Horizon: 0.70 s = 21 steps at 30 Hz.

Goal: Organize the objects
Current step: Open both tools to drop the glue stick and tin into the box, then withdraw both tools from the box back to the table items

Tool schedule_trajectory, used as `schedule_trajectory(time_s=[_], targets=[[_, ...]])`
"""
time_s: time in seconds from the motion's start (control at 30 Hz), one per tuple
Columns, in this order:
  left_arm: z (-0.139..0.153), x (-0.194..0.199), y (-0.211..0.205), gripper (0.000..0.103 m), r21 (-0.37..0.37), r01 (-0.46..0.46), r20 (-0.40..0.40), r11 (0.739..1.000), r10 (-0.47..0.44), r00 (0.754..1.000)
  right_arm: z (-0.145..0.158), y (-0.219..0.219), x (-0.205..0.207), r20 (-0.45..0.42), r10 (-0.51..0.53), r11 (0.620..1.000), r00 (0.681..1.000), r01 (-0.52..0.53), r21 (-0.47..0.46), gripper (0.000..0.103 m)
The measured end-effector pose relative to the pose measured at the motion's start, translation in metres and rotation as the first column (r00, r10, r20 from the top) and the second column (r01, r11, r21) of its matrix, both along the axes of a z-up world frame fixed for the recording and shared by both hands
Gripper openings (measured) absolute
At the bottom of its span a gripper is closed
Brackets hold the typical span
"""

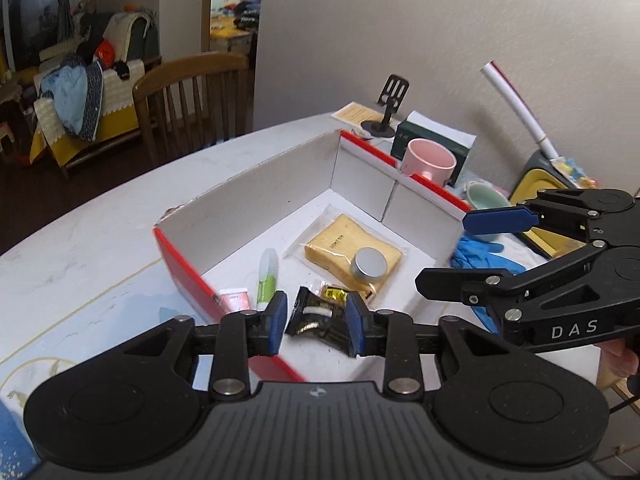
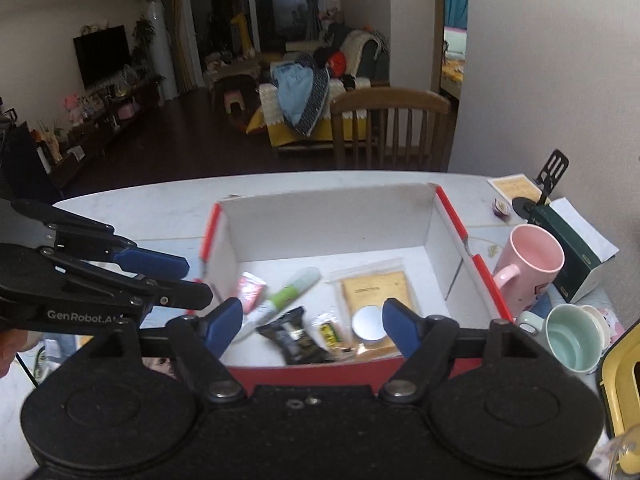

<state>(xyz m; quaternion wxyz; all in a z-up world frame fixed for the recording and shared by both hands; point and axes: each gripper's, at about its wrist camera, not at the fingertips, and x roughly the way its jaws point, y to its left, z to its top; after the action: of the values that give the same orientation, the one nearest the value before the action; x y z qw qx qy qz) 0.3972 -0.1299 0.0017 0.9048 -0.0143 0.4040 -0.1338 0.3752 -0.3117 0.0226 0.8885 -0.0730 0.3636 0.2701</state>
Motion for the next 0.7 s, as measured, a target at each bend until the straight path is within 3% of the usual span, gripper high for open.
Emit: schedule_trajectory(time_s=[0.03, 0.07, 0.33, 0.43, 0.63, 0.7], targets=[[0.003, -0.008, 0.003, 0.057, -0.003, -0.002, 0.012, 1.000, 0.002, 1.000, 0.002, 0.003, -0.006, 0.005, 0.003, 1.000, 1.000, -0.003, 0.003, 0.077], [0.005, -0.016, 0.005, 0.062, -0.004, -0.006, 0.027, 1.000, 0.006, 1.000, 0.004, 0.004, -0.012, 0.009, 0.004, 1.000, 1.000, -0.004, 0.009, 0.077], [0.017, -0.077, 0.032, 0.063, -0.025, -0.014, 0.085, 1.000, 0.016, 0.996, 0.019, 0.019, -0.058, 0.044, 0.003, 0.999, 0.999, -0.005, 0.043, 0.083], [0.023, -0.101, 0.043, 0.070, -0.034, -0.032, 0.114, 0.999, 0.035, 0.993, 0.024, 0.027, -0.076, 0.063, 0.010, 0.998, 0.998, -0.013, 0.053, 0.086], [0.031, -0.141, 0.071, 0.072, -0.069, -0.100, 0.139, 0.993, 0.108, 0.984, 0.028, 0.046, -0.109, 0.086, 0.025, 0.997, 0.996, -0.031, 0.072, 0.095], [0.032, -0.155, 0.080, 0.080, -0.071, -0.114, 0.149, 0.991, 0.123, 0.981, 0.028, 0.054, -0.119, 0.095, 0.037, 0.996, 0.995, -0.044, 0.072, 0.098]])
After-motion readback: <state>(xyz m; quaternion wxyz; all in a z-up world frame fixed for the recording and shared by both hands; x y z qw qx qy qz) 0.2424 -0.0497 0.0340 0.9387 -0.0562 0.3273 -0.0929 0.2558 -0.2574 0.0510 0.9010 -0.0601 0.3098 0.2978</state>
